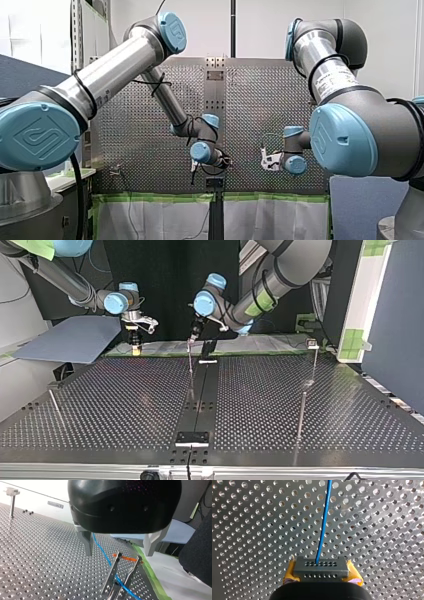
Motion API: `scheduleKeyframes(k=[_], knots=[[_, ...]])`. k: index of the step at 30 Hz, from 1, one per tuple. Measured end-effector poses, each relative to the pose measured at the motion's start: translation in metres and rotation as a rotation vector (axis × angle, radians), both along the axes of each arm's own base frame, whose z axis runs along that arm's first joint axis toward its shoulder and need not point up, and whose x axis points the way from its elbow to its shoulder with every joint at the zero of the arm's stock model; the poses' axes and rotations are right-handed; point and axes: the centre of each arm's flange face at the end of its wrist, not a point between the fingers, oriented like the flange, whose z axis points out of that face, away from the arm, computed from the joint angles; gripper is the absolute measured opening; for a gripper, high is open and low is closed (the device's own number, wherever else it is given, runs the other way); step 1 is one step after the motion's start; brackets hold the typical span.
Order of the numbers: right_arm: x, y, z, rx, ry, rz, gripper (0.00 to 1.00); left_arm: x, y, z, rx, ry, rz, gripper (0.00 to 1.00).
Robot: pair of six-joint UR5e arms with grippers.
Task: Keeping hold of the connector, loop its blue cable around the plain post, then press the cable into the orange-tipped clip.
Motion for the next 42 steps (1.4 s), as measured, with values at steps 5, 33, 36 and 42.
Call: scheduleKeyframes(k=[5, 33, 36, 42], knots=[[0.0, 0.0, 0.0, 0.0, 0.0, 0.0, 0.0, -0.003, -0.002, 0.0, -0.002, -0.001, 0.012, 1.0], [0.0, 0.0, 0.0, 0.005, -0.001, 0.0, 0.0, -0.021, 0.002, -0.005, 0.108, 0.056, 0.041, 1.0], [0.0, 0.001, 0.0, 0.006, -0.001, -0.001, 0.0, -0.029, 0.0, -0.005, 0.135, 0.071, 0.026, 1.0], [0.0, 0.001, -0.001, 0.008, 0.0, -0.001, 0.0, -0.057, -0.014, 0.011, 0.148, 0.067, 0.006, 1.0]])
